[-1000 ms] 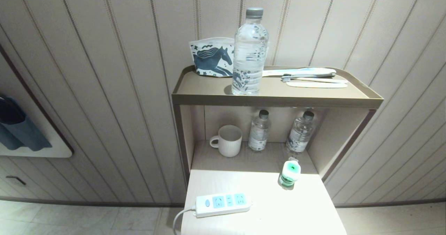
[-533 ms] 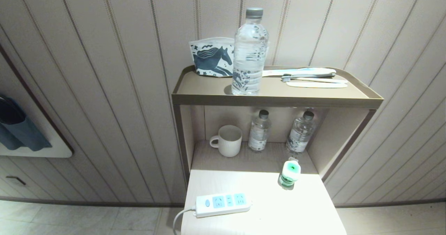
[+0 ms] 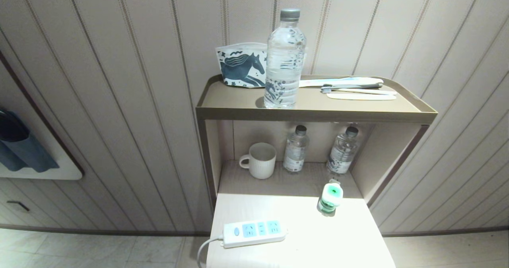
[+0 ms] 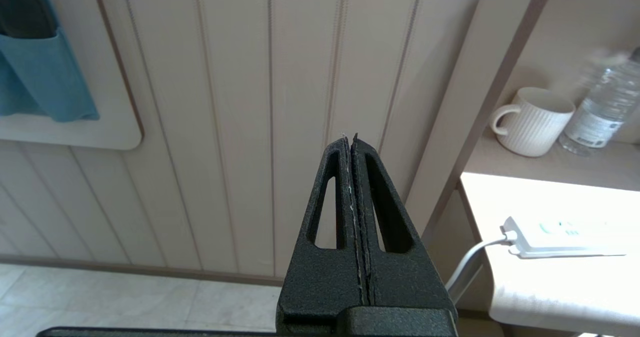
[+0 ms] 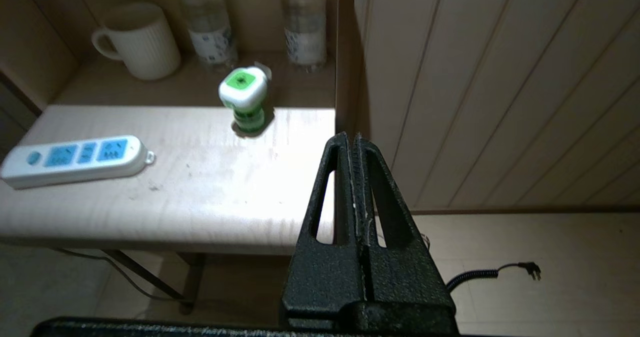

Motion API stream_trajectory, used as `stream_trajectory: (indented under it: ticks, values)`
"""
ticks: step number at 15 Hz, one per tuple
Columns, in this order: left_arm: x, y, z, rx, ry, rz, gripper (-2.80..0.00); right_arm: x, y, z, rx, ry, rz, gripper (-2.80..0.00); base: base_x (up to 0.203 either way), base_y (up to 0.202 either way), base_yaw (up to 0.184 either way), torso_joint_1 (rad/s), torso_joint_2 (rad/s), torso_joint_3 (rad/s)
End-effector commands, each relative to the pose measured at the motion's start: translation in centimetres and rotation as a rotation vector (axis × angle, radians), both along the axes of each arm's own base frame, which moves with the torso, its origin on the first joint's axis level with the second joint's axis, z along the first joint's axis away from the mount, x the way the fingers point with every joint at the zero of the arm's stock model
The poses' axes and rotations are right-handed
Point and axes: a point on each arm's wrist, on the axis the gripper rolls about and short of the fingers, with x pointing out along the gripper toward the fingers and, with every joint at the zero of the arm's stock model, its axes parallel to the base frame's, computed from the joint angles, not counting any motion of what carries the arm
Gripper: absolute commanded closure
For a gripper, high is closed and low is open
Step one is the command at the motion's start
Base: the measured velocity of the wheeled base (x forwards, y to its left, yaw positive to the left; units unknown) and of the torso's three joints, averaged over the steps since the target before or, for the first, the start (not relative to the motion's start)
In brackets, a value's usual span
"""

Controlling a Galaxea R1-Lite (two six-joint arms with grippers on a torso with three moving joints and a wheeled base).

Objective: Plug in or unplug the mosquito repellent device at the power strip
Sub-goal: Pick up the mosquito repellent liquid

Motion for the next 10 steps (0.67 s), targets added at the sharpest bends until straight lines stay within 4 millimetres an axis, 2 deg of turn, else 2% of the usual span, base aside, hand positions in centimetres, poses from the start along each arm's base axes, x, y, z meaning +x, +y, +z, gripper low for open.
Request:
stream_trajectory:
  ticks: [1,3,6,8,10]
  values:
    - [0.0,0.0,0.0,0.0,0.0,-0.001,0.0,-0.2,0.0,6.9,0.002,-0.081,-0.002,0.0,0.0,0.0,0.0,0.0,0.0,0.0]
    - [0.0,0.0,0.0,-0.001,0.0,0.0,0.0,-0.2,0.0,12.3,0.002,-0.111,-0.004,0.0,0.0,0.0,0.0,0.0,0.0,0.0]
    - [0.0,0.0,0.0,-0.001,0.0,0.0,0.0,0.7,0.0,17.0,-0.001,0.008,-0.002,0.0,0.0,0.0,0.0,0.0,0.0,0.0]
    - [0.0,0.0,0.0,0.0,0.0,0.0,0.0,2.4,0.0,18.1,0.002,0.153,0.0,0.0,0.0,0.0,0.0,0.0,0.0,0.0]
    - [0.0,0.0,0.0,0.0,0.0,0.0,0.0,4.0,0.0,18.0,0.002,0.309,0.009,0.0,0.0,0.0,0.0,0.0,0.0,0.0]
